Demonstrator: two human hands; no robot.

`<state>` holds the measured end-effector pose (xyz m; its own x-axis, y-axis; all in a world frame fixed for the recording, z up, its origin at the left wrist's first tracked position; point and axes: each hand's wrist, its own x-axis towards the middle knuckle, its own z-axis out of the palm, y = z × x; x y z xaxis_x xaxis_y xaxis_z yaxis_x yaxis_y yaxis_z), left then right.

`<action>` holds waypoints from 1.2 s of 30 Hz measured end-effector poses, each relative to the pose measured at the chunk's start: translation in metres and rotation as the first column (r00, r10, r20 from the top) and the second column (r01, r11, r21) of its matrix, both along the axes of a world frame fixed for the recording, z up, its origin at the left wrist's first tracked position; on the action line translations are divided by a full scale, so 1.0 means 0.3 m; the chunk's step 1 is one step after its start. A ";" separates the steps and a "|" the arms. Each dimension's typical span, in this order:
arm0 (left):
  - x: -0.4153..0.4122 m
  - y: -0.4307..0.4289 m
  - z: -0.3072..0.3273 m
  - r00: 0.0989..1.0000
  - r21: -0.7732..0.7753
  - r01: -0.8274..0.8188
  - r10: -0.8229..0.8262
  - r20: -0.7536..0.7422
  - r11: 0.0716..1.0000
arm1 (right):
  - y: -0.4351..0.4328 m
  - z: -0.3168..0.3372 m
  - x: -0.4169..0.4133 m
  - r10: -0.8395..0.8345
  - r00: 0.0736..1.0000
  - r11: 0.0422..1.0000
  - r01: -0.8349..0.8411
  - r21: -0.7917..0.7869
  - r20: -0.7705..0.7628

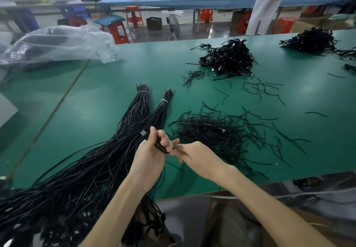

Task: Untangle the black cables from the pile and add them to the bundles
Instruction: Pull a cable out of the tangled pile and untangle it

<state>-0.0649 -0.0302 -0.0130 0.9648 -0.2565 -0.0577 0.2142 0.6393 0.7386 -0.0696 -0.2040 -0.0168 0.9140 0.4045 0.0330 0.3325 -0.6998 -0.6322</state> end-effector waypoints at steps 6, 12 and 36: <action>-0.006 0.044 0.010 0.994 -0.197 0.086 -0.096 -0.043 0.977 | -0.053 -0.041 0.033 -0.031 0.998 0.996 0.035 0.076 -0.061; -0.018 0.058 -0.014 0.905 0.739 0.081 -0.359 0.227 0.669 | -0.074 0.078 0.095 -0.083 0.995 0.994 0.087 0.061 -0.060; -0.044 -0.006 -0.013 0.996 -0.031 0.014 -0.016 -0.088 0.999 | 0.066 -0.011 -0.039 -0.097 0.933 0.896 0.233 0.378 -0.346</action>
<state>-0.0782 -0.0320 -0.0169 0.9523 -0.2739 -0.1348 0.2876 0.6575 0.6964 -0.0812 -0.1843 -0.0200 0.9564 0.2590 -0.1349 -0.0257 -0.3856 -0.9223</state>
